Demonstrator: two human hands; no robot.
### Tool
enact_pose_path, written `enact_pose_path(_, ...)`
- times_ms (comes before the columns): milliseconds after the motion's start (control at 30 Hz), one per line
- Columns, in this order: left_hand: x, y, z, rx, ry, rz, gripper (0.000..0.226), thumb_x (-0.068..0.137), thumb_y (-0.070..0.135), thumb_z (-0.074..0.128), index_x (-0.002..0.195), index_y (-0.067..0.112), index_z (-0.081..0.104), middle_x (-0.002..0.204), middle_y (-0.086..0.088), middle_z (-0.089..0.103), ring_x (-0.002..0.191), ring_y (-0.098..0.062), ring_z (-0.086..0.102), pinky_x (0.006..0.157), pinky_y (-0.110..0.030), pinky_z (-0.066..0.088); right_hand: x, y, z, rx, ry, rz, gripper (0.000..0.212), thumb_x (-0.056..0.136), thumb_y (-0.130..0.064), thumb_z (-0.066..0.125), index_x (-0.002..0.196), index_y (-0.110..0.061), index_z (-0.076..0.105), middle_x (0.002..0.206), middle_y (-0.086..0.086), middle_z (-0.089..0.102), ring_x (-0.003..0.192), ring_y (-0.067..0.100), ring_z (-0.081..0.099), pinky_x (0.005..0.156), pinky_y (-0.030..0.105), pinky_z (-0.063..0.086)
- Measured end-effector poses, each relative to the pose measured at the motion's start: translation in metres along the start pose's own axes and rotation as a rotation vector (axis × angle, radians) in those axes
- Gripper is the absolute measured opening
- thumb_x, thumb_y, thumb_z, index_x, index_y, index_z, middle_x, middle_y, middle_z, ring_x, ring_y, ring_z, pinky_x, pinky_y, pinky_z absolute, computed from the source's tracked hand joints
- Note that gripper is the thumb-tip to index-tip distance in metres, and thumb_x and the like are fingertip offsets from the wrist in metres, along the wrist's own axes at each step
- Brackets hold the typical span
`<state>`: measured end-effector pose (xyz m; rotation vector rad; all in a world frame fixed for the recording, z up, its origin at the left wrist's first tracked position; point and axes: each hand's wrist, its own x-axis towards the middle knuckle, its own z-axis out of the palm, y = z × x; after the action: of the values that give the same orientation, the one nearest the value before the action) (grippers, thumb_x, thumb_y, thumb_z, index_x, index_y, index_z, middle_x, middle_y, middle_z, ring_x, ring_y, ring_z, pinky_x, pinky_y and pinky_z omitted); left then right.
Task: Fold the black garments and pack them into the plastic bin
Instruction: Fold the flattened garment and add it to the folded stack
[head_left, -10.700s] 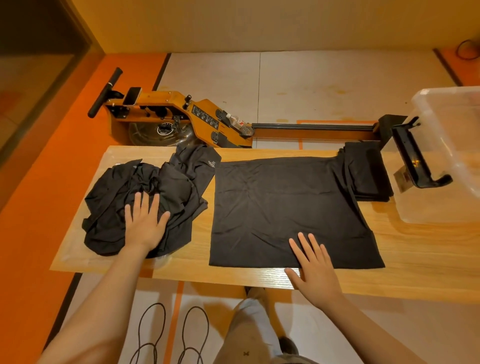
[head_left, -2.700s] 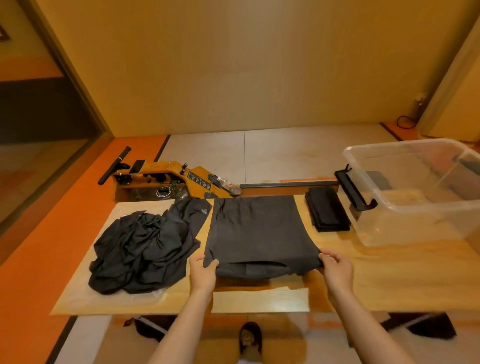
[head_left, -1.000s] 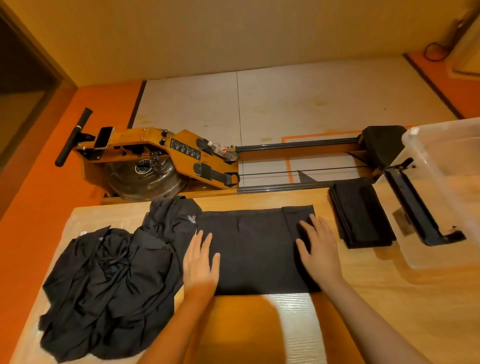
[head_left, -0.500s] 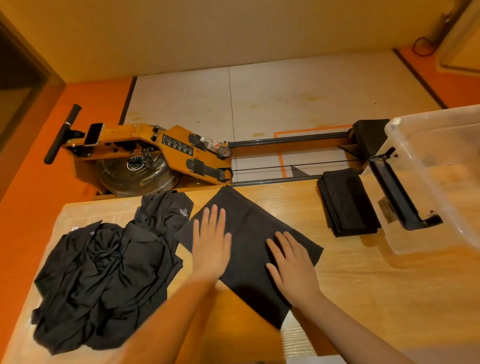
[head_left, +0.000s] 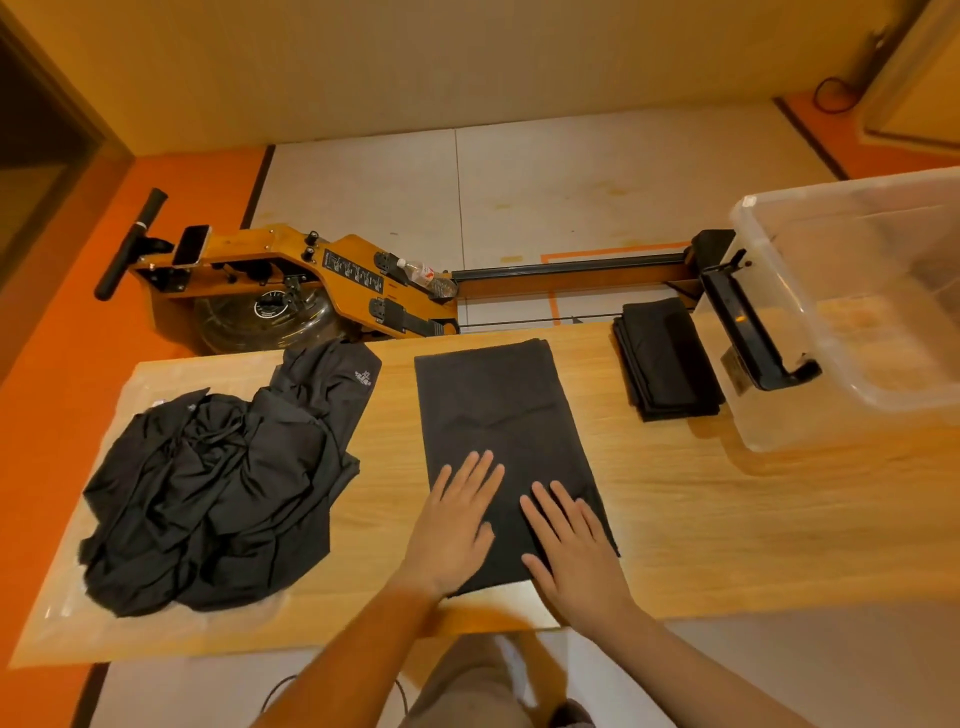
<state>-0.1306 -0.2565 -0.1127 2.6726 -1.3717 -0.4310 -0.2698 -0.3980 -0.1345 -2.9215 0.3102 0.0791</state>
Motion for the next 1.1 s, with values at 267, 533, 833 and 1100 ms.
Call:
enact_pose_path(267, -0.071, 0.031, 0.045, -0.028, -0.010, -0.012, 0.085, 0.091, 0.070, 0.031, 0.155, 0.018, 0.012, 0.161, 0.001, 0.005, 0.149, -0.017, 0.002, 0.117, -0.039, 0.006, -0.044, 0.020, 0.004, -0.017, -0.103, -0.044, 0.082, 0.088, -0.075, 0.033, 0.149, -0.021, 0.031, 0.156, 0.001, 0.027, 0.145, 0.019, 0.016, 0.115, 0.034, 0.009)
enact_pose_path(533, -0.107, 0.037, 0.056, 0.140, 0.037, 0.026, 0.110, 0.049, -0.011, 0.079, 0.145, 0.013, 0.032, 0.150, -0.008, 0.041, 0.139, -0.023, 0.035, 0.115, -0.039, 0.012, -0.080, 0.017, 0.009, -0.057, 0.039, -0.104, 0.096, 0.048, 0.000, 0.089, 0.135, -0.019, 0.054, 0.139, 0.005, 0.053, 0.128, 0.023, 0.051, 0.096, 0.034, 0.046)
enact_pose_path(833, -0.144, 0.038, 0.051, 0.113, 0.025, 0.044, 0.086, 0.065, 0.008, 0.082, 0.141, 0.021, 0.045, 0.147, -0.001, 0.046, 0.137, -0.015, 0.038, 0.117, -0.037, 0.024, -0.110, 0.035, -0.003, -0.036, 0.078, -0.107, 0.086, 0.039, 0.009, 0.087, 0.118, -0.020, 0.068, 0.122, 0.001, 0.066, 0.114, 0.015, 0.063, 0.110, 0.033, 0.032)
enact_pose_path(1100, -0.138, 0.042, 0.015, -0.370, 0.164, -0.203, 0.025, 0.102, 0.029, 0.042, 0.122, 0.026, 0.057, 0.116, 0.003, 0.066, 0.132, -0.020, 0.040, 0.112, -0.037, 0.033, -0.116, 0.035, -0.040, 0.310, 0.091, 0.059, 0.017, 0.096, -0.023, 0.055, 0.109, -0.019, 0.066, 0.098, -0.002, 0.072, 0.114, 0.015, 0.054, 0.100, 0.023, 0.033)
